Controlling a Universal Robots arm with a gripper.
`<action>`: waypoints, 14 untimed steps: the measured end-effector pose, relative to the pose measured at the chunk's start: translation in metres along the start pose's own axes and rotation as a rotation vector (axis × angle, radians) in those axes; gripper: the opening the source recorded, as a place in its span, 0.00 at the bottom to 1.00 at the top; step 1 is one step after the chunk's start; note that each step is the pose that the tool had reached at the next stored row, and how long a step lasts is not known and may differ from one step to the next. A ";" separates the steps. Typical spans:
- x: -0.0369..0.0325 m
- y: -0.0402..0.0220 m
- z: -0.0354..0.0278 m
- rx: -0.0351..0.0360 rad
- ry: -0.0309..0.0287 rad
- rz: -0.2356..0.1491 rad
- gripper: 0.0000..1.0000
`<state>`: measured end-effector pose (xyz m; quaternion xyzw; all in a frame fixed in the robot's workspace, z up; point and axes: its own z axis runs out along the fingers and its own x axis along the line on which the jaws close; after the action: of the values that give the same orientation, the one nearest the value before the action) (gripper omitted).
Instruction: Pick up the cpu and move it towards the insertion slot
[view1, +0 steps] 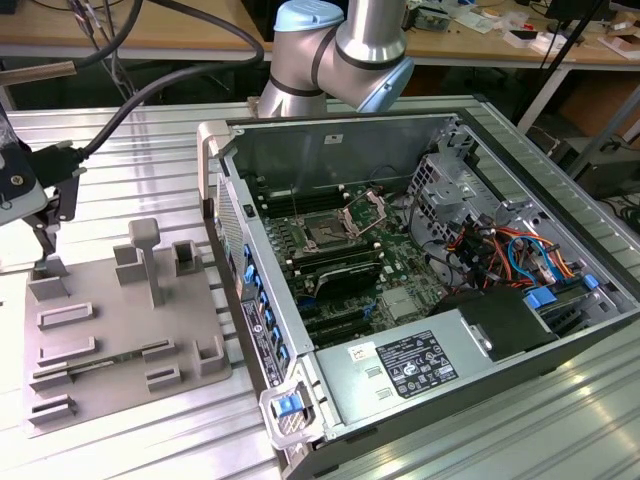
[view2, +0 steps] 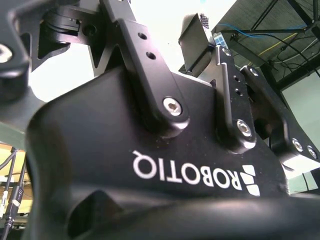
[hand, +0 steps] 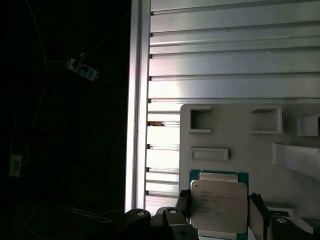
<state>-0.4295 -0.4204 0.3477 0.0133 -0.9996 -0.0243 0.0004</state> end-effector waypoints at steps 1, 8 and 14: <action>0.0000 0.0000 -0.0003 0.0000 0.0000 0.000 0.55; 0.0000 0.0001 -0.0021 0.0000 0.0000 0.000 0.55; 0.0000 0.0002 -0.0033 0.0000 0.0000 0.000 0.55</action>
<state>-0.4295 -0.4204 0.3510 0.0133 -0.9996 -0.0243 0.0004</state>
